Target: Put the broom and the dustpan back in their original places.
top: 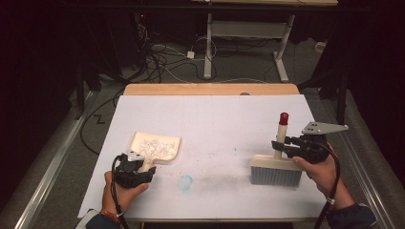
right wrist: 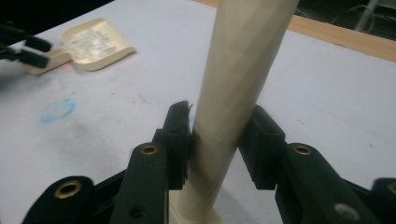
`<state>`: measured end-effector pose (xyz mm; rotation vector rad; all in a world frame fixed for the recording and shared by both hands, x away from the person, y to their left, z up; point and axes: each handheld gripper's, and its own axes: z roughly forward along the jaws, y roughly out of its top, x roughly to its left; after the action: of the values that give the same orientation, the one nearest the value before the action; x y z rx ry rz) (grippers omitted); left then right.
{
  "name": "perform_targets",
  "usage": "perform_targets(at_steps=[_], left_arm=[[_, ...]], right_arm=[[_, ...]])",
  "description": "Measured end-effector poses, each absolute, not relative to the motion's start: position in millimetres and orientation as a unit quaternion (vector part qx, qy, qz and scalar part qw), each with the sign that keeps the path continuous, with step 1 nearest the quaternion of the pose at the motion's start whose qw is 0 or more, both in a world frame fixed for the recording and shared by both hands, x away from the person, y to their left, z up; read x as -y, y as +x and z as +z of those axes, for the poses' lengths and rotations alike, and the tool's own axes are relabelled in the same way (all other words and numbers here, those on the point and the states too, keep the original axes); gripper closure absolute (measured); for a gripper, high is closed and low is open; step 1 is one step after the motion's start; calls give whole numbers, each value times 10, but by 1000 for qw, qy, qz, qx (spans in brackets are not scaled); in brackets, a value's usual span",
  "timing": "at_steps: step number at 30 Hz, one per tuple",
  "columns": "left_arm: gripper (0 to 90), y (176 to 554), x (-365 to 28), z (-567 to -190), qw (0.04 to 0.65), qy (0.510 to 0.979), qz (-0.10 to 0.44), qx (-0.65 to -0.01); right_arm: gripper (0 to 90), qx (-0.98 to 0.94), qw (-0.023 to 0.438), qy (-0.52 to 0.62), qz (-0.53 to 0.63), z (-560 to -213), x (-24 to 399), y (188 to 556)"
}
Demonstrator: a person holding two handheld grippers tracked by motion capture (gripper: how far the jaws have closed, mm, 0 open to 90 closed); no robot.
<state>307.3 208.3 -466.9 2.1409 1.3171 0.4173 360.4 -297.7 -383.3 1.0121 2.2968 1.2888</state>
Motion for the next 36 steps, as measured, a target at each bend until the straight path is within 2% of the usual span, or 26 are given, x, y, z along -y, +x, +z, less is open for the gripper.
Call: perform_targets(at_steps=[5,12,17,22,24,27,36], left_arm=[[414,3053,-2055,-4675,292,810,162,-482],[415,3028,-1982,-4646,298,818,164,-464],[375,3022,-2009,-4626,306,814,183,-458],[333,2957,-1973,-4581,339,815,215,-419],[265,2921,-1936,-4578,344,816,227,-406],[235,2885,-1896,-4572,357,814,237,-392],[216,2863,-1874,-4602,364,816,238,-380]], right_arm=[[632,-786,182,381,452,-3888,2954,3774],[615,-782,197,405,432,-4004,2914,3968],[602,-773,210,424,422,-4066,2923,4060],[574,-765,223,437,416,-4102,2939,4113],[577,-758,225,440,425,-4104,2957,4135],[559,-751,236,445,426,-4091,2975,4147],[508,-745,261,440,428,-4075,2961,4094]])
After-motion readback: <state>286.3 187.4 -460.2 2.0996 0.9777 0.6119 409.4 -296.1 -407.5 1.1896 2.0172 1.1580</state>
